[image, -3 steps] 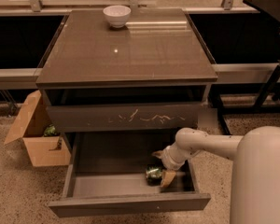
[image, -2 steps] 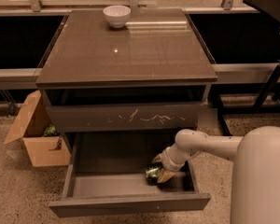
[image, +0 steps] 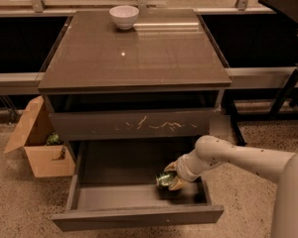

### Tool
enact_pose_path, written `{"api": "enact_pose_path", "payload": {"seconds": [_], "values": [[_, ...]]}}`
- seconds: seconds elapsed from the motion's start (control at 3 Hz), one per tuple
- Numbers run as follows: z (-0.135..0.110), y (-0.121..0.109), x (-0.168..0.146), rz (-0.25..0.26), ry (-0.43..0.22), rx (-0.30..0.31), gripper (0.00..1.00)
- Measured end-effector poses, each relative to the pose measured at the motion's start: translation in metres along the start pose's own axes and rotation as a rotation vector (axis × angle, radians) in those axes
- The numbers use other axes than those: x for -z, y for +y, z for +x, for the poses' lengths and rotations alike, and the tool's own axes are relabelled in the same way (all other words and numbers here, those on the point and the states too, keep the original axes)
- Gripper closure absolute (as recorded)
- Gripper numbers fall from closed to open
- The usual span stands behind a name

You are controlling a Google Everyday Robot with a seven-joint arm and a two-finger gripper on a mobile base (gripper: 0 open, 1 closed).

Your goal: Pick green can from middle drawer and place on counter

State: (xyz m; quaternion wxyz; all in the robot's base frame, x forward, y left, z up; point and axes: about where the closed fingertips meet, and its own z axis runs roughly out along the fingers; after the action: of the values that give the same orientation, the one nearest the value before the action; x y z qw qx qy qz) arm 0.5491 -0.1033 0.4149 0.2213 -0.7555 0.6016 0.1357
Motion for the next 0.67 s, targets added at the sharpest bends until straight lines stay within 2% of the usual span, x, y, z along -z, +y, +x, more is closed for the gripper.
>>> {"api": "enact_pose_path", "payload": {"seconds": [0.33,0.67], "values": [[-0.010,0.003,0.038,0.051,-0.091,0.030,1.00],[-0.012,0.012,0.078,0.115,-0.149,0.056,1.00]]}}
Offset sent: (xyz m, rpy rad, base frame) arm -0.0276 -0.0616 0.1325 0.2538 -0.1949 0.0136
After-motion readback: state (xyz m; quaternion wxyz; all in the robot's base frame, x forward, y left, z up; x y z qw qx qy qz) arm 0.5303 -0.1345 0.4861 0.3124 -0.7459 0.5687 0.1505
